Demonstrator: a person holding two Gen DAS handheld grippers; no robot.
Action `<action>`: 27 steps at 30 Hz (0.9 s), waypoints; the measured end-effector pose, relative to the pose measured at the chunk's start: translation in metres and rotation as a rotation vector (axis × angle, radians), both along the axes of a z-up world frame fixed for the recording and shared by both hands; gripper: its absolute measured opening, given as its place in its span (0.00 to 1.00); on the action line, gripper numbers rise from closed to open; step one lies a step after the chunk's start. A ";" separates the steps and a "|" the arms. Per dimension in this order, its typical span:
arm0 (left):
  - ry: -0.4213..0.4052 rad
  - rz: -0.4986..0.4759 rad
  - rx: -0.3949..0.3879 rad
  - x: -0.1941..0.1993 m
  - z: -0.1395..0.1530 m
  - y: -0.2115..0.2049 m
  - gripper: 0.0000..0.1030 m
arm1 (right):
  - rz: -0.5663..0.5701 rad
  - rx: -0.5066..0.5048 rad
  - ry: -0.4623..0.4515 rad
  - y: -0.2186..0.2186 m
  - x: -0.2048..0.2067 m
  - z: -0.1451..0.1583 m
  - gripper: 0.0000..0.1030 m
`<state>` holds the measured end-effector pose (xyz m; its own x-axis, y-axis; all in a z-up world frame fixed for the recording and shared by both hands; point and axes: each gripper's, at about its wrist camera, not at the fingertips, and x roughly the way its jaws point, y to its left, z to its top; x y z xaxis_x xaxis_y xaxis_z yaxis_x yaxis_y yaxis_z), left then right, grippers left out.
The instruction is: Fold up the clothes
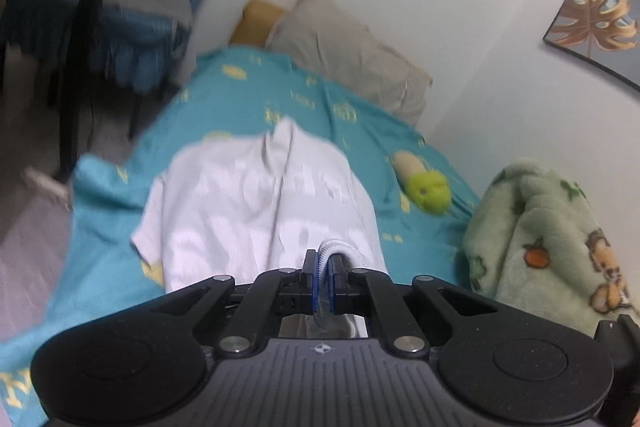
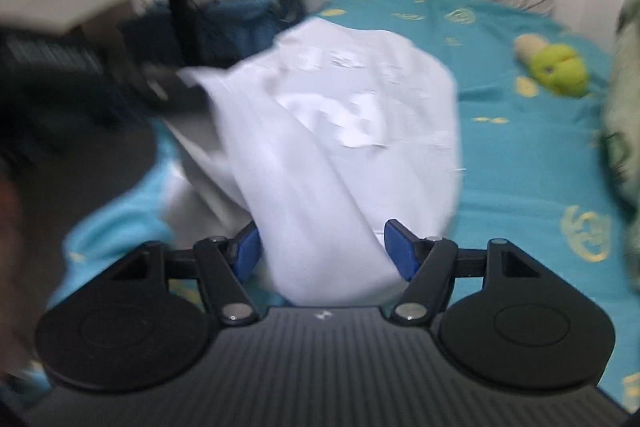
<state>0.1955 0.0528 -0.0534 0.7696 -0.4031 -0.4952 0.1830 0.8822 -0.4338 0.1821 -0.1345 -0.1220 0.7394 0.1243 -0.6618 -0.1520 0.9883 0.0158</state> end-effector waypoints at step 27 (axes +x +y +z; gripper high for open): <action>-0.342 -0.140 -0.074 -0.054 0.050 -0.018 0.04 | -0.271 0.157 0.112 -0.096 -0.001 0.028 0.80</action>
